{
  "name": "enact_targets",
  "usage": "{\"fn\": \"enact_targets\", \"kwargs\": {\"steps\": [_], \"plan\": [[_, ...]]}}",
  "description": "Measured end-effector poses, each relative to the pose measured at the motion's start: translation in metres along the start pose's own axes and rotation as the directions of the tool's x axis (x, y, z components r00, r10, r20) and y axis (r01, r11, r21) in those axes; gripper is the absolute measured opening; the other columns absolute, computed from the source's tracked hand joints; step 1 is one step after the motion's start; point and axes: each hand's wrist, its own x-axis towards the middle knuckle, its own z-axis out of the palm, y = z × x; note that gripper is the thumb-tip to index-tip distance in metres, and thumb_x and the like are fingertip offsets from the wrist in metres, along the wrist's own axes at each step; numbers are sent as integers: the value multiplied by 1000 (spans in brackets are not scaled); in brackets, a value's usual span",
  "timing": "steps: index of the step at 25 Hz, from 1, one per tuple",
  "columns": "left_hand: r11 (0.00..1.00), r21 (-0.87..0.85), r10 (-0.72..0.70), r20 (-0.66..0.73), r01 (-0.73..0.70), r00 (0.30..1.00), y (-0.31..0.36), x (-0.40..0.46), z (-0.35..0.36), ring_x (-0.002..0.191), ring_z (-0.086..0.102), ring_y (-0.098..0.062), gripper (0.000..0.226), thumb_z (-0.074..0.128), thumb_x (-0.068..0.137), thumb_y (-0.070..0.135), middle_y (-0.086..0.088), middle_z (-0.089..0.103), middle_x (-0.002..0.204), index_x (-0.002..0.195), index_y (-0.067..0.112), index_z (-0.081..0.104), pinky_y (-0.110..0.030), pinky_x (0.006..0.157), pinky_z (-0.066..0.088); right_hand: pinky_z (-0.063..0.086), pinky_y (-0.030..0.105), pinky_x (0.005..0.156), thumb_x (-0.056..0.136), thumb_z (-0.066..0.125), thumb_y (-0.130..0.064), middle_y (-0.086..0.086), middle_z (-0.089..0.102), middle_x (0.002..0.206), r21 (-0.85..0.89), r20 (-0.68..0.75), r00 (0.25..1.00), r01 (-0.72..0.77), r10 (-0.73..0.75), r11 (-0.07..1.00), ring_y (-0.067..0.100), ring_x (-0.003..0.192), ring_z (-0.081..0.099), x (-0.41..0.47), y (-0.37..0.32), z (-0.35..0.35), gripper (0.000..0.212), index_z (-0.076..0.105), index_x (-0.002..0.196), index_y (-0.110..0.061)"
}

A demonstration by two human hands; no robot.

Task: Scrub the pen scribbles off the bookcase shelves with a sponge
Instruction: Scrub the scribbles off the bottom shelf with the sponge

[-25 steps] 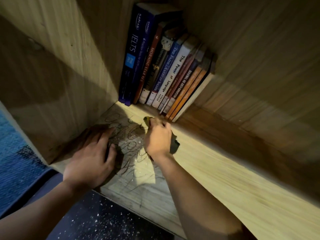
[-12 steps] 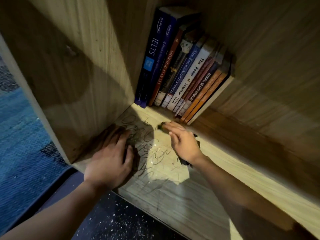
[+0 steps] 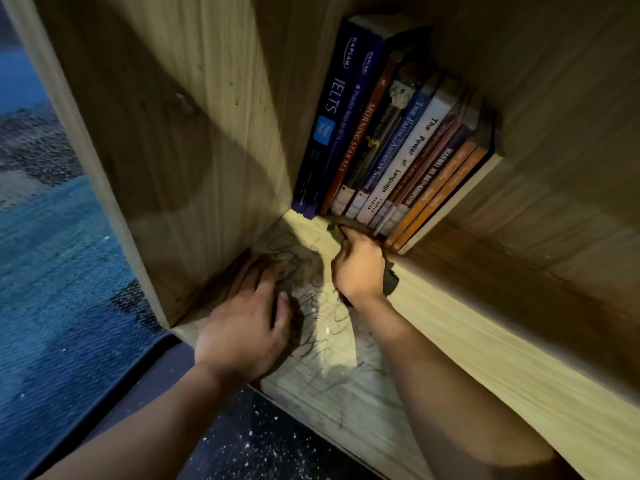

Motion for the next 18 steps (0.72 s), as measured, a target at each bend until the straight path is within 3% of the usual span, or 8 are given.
{"fn": "enact_targets", "kwargs": {"steps": [3,6,7,9,11,14,16,18], "plan": [[1000,22,3,2,-3,1000,-4,0,3,141,31,-16,63,13,95,54,-3,30,156,152,28,16,-31,110,29,37,38,108,79,63,-8,6,62,127,98,119,959,248,-259,964,25,122,54,-20,-40,16,47,61,125,-16],[1000,10,28,-6,-28,1000,-4,-1,0,144,22,-13,65,12,91,53,0,23,159,152,30,18,-30,111,28,35,25,107,86,49,-9,10,64,123,252,149,758,592,-635,765,22,117,54,-13,-21,3,37,65,119,-11],[1000,0,23,-8,-23,1000,-3,-1,0,145,20,-13,64,12,93,52,1,20,160,152,29,17,-29,111,26,36,28,108,88,46,-6,8,61,129,227,218,792,528,-571,818,23,122,52,3,-10,-3,41,61,125,-15],[1000,0,16,-25,-16,1000,-2,-1,0,146,16,-13,63,13,93,51,2,17,160,152,29,18,-28,113,22,42,37,103,88,44,-7,8,57,134,23,257,943,214,-212,977,29,123,52,22,-6,-1,48,52,133,-22],[1000,-1,18,-27,-18,999,-2,-2,-1,146,17,-13,66,12,89,52,2,20,159,151,30,18,-28,113,22,38,40,102,89,50,-16,10,55,132,-199,196,979,-22,62,980,33,122,48,15,-31,16,43,49,133,-19],[1000,6,6,18,-6,1000,-1,-3,-2,143,27,-15,61,13,95,52,0,28,157,152,31,12,-29,110,27,30,43,105,95,47,-30,9,45,133,-180,194,978,113,-77,977,30,124,39,0,-53,24,41,45,134,-16],[1000,6,8,18,-8,1000,-1,-3,-2,143,26,-15,58,16,99,51,-1,26,157,152,30,10,-28,110,27,34,39,104,96,45,-20,7,46,133,-61,264,936,256,-232,965,27,122,43,4,-26,8,42,46,138,-17],[1000,16,16,20,-17,1000,-2,-2,-5,144,23,-14,61,13,96,53,0,21,159,153,30,9,-28,111,25,43,40,101,91,48,-10,9,47,132,-87,215,956,221,-198,972,31,117,51,8,-2,-7,47,49,137,-19]]}}
